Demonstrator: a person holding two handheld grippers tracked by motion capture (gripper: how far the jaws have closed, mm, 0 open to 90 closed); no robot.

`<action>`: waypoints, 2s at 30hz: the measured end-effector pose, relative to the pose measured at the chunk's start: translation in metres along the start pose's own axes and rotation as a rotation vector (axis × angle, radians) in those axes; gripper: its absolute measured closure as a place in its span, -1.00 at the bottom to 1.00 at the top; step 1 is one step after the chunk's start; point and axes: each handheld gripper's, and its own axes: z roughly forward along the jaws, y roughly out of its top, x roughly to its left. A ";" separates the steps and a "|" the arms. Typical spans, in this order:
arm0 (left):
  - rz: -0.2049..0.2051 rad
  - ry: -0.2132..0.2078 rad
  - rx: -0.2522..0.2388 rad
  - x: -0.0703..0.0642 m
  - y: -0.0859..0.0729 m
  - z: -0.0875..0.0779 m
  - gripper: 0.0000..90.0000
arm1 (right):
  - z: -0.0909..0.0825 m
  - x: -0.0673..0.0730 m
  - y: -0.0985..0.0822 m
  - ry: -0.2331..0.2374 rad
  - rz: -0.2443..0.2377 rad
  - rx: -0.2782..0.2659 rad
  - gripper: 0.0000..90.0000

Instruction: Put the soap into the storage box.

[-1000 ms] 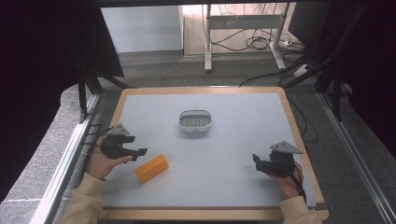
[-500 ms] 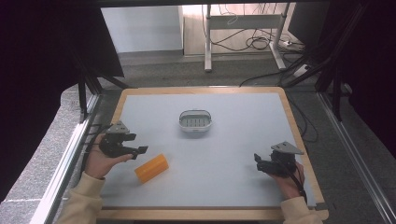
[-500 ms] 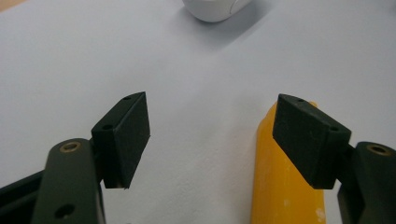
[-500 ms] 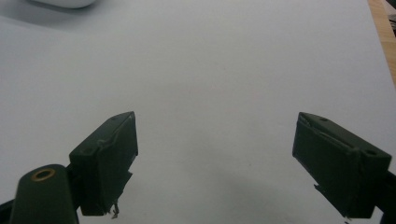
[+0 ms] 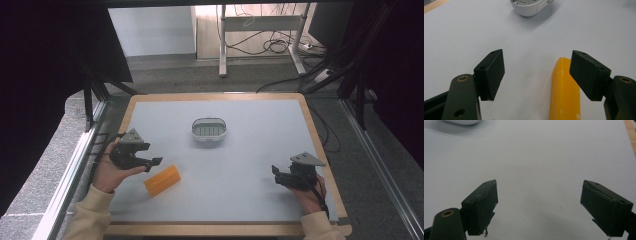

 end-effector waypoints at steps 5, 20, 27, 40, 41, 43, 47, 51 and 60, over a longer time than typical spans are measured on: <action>0.017 -0.008 0.006 -0.007 0.003 -0.004 -0.37 | 0.001 0.002 -0.001 0.007 -0.013 0.007 -0.67; 0.042 -0.024 0.039 -0.018 0.006 0.003 -0.36 | 0.001 0.003 0.000 0.010 -0.029 0.011 -0.67; 0.049 -0.042 0.072 -0.022 0.003 0.010 -0.36 | 0.001 0.003 -0.001 0.009 -0.030 0.010 -0.66; 0.066 -0.062 0.144 -0.028 -0.003 0.026 -0.30 | 0.001 0.003 -0.001 0.007 -0.034 0.015 -0.66; 0.071 -0.060 0.150 -0.029 -0.003 0.028 -0.29 | 0.001 0.003 -0.001 0.007 -0.033 0.015 -0.66; 0.075 -0.062 0.163 -0.030 -0.004 0.031 -0.29 | 0.001 0.003 -0.001 0.006 -0.034 0.016 -0.66; 0.074 -0.064 0.189 -0.031 -0.007 0.037 -0.29 | 0.001 0.003 -0.001 0.007 -0.035 0.018 -0.66; 0.077 -0.058 0.210 -0.031 -0.009 0.042 -0.28 | 0.001 0.004 -0.001 0.006 -0.042 0.016 -0.66; 0.085 -0.065 0.270 -0.032 -0.015 0.053 -0.21 | 0.002 0.004 -0.001 0.003 -0.045 0.019 -0.66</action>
